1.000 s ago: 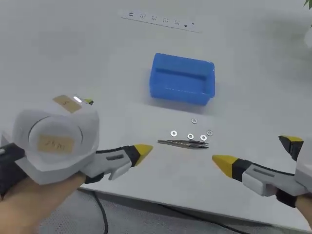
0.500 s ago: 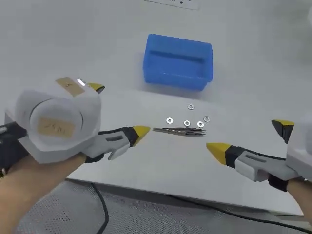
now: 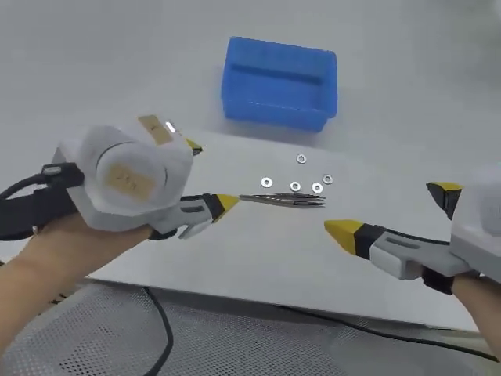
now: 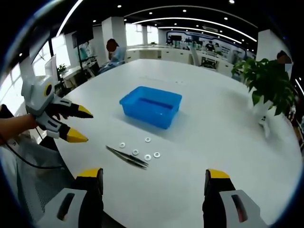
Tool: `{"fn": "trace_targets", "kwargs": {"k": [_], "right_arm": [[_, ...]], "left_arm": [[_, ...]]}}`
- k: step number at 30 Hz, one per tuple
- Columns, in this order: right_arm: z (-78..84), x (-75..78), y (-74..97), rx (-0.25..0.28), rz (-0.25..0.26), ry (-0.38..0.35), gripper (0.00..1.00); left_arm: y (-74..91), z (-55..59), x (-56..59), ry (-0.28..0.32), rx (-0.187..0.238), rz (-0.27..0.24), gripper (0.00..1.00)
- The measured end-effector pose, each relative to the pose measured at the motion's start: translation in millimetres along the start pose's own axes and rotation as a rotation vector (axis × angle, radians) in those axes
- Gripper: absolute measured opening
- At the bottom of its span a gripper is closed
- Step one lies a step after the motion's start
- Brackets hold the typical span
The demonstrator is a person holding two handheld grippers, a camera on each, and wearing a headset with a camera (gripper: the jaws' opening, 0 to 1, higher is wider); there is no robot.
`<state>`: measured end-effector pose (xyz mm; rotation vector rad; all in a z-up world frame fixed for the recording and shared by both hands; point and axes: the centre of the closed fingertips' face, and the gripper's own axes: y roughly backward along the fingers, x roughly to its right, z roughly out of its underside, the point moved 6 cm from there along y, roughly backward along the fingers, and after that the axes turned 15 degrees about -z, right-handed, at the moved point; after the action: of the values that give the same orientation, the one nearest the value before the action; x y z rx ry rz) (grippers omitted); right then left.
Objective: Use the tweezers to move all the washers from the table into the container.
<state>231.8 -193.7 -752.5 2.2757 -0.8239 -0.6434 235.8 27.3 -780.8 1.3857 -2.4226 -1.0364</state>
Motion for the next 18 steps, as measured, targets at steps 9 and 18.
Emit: {"fn": "trace_targets", "kwargs": {"k": [9,18], "right_arm": [[2.0,-0.2,-0.9,-0.006,-0.01,-0.011,0.86],[5.0,-3.2,0.5,-0.017,-0.018,-0.011,0.86]], "left_arm": [[-32.4,8.5,18.1,-0.083,-0.061,0.113,0.16],[-50.1,18.6,29.2,-0.201,-0.079,0.144,0.05]]}}
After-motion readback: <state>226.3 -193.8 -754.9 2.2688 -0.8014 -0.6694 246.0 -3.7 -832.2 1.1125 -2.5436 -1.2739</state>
